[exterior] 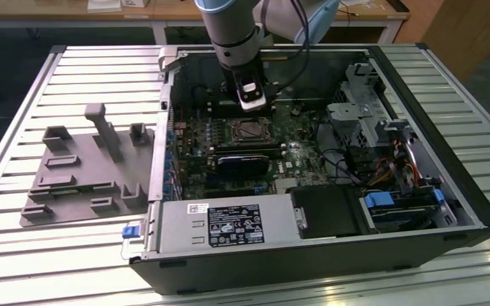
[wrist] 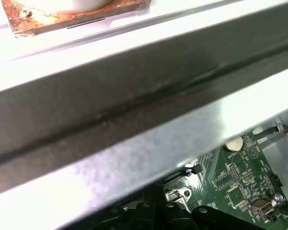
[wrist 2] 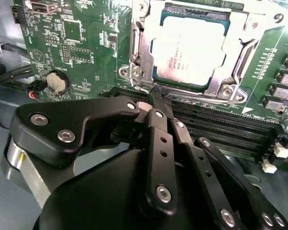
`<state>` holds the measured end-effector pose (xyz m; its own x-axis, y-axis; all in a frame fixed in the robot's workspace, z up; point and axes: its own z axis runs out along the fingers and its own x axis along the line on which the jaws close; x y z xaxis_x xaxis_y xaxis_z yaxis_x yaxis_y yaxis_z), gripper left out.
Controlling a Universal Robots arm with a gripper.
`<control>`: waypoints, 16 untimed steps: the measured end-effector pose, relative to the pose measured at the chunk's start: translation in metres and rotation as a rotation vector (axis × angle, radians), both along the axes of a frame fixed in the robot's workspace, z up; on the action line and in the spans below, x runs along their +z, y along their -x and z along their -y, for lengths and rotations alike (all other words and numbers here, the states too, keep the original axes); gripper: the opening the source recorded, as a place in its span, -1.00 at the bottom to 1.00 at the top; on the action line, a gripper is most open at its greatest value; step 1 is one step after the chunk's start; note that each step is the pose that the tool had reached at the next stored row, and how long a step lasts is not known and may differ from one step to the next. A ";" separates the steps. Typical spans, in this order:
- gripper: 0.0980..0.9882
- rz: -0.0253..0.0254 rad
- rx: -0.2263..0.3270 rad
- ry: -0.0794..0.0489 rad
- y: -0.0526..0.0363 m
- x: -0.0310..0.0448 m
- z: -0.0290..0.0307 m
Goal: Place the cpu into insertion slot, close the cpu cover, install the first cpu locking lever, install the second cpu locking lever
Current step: 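Install the first cpu locking lever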
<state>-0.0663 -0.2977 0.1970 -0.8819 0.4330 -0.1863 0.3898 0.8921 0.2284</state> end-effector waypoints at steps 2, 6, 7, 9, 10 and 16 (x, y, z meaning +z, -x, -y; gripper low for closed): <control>-0.99 0.0000 0.000 0.000 0.0000 0.0030 0.0000; -0.99 -0.0001 0.000 0.000 0.0000 0.0081 0.0000; -0.99 0.0000 0.000 0.000 0.0000 0.0084 0.0000; -0.99 0.0002 0.000 0.000 0.0000 0.0084 0.0000; -0.99 0.0002 0.000 0.000 0.0000 0.0084 0.0000; -0.99 -0.0080 0.000 0.009 -0.0005 0.0083 0.0000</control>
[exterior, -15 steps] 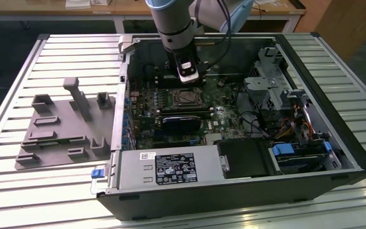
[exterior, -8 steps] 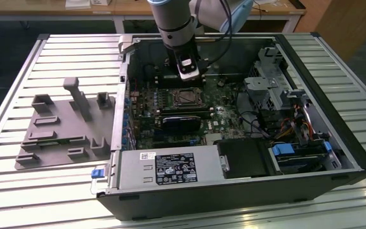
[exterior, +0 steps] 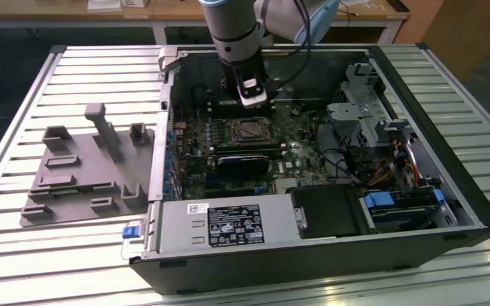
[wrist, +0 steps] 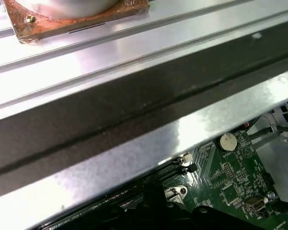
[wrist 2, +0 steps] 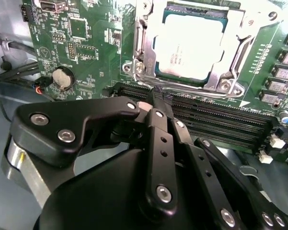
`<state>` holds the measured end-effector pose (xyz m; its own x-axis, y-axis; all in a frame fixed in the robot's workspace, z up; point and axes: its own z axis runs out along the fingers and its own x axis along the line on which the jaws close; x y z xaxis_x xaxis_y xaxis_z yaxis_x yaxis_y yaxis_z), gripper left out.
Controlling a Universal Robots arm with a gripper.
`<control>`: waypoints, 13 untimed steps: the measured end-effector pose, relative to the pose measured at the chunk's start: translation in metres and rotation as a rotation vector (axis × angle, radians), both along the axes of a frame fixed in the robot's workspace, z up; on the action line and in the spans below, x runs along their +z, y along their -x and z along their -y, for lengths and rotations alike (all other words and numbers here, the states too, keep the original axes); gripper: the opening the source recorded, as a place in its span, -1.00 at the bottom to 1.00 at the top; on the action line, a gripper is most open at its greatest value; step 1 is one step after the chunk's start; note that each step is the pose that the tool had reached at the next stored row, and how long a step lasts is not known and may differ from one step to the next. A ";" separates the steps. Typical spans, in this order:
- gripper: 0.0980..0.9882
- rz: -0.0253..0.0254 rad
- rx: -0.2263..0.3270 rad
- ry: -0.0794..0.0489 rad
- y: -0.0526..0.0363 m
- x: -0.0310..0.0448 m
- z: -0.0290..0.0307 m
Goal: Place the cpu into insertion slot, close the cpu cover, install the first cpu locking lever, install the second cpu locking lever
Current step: 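Install the first cpu locking lever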
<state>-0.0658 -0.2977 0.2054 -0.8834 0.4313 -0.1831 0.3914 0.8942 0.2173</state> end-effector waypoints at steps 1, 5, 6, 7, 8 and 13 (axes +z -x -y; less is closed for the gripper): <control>-0.99 -0.0045 0.000 0.009 -0.0002 -0.0002 0.0000; -0.99 -0.0271 0.000 0.046 -0.0022 -0.0004 0.0000; -0.99 -0.0349 0.000 0.057 -0.0029 -0.0004 0.0000; -0.99 -0.0428 0.000 0.067 -0.0036 -0.0004 0.0000; -0.99 -0.0518 0.000 0.078 -0.0044 -0.0004 0.0000; -0.99 -0.0973 0.001 0.121 -0.0083 -0.0005 0.0005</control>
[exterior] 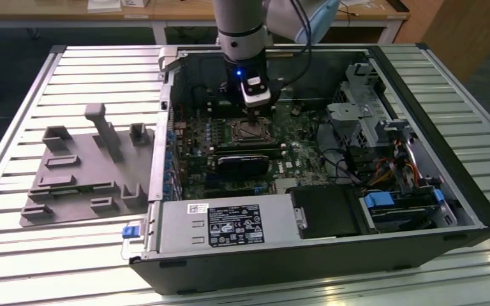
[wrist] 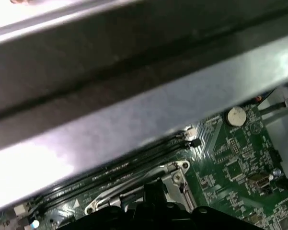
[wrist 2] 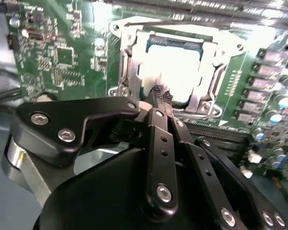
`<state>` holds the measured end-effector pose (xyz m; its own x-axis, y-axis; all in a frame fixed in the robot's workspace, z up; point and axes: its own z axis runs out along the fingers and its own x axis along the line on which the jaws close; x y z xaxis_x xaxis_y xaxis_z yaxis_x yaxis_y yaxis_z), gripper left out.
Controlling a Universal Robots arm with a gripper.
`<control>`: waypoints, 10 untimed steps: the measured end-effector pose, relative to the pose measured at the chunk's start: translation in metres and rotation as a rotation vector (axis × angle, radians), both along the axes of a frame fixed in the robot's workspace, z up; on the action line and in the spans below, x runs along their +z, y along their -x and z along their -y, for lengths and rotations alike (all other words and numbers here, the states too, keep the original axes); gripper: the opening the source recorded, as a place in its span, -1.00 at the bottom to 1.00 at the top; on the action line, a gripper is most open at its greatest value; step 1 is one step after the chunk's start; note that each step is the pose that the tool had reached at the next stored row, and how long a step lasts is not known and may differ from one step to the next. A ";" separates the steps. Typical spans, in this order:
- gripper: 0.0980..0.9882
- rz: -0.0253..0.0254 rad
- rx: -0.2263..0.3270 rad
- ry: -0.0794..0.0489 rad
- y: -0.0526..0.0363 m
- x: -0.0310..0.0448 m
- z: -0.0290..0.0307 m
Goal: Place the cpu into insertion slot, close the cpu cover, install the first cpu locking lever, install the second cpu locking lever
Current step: 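Install the first cpu locking lever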
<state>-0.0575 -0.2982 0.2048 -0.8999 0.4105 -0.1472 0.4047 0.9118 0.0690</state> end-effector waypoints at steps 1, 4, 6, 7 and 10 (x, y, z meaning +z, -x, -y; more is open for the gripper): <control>-0.99 -0.0052 0.000 0.005 -0.0003 0.0000 0.0007; -0.99 -0.0136 0.000 0.013 -0.0008 0.0000 0.0044; -0.99 -0.0176 0.000 0.017 -0.0010 -0.0001 0.0076; -0.99 -0.0193 0.000 0.018 -0.0011 -0.0001 0.0093; -0.99 -0.0309 0.000 0.026 -0.0015 -0.0005 0.0151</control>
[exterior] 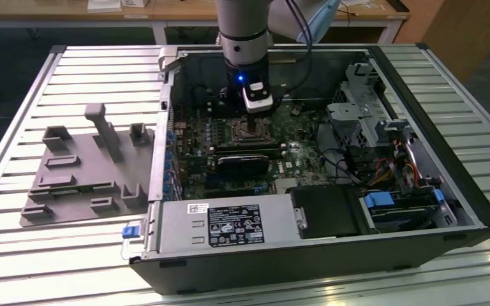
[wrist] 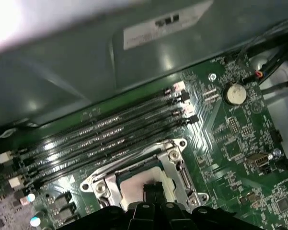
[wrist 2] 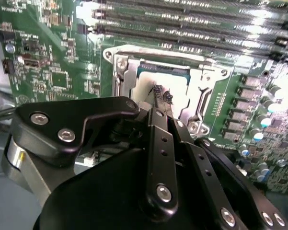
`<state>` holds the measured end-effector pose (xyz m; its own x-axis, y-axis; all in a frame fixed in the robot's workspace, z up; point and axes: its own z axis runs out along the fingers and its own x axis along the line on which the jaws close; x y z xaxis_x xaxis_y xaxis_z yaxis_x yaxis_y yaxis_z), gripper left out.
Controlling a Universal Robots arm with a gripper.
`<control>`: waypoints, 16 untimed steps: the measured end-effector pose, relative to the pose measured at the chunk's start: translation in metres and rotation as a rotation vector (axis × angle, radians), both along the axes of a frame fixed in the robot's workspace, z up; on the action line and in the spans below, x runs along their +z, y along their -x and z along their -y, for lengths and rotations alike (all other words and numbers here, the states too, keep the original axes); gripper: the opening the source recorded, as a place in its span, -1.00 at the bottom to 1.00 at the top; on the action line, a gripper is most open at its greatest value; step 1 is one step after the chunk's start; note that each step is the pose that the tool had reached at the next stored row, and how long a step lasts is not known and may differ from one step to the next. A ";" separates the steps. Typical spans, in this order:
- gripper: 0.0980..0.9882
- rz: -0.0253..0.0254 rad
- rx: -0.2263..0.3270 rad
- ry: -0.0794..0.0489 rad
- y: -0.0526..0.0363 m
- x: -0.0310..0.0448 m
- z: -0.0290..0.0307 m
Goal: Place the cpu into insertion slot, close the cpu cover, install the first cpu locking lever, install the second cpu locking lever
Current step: 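Install the first cpu locking lever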
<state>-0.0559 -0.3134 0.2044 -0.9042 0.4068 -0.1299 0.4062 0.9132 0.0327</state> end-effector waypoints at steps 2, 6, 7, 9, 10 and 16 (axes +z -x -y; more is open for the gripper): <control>-0.99 -0.0050 0.000 0.002 0.0000 -0.0001 0.0008; -0.99 -0.0053 0.000 0.003 0.0000 -0.0001 0.0009; -0.99 -0.0052 0.000 0.003 0.0000 -0.0001 0.0009; -0.99 -0.0054 0.000 0.003 0.0001 0.0013 0.0010; -0.99 -0.0052 0.000 0.003 0.0001 0.0028 0.0009; -0.99 -0.0053 0.001 0.004 0.0000 0.0167 0.0009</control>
<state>-0.0560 -0.3143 0.2211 -0.9052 0.4056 -0.1269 0.4056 0.9137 0.0267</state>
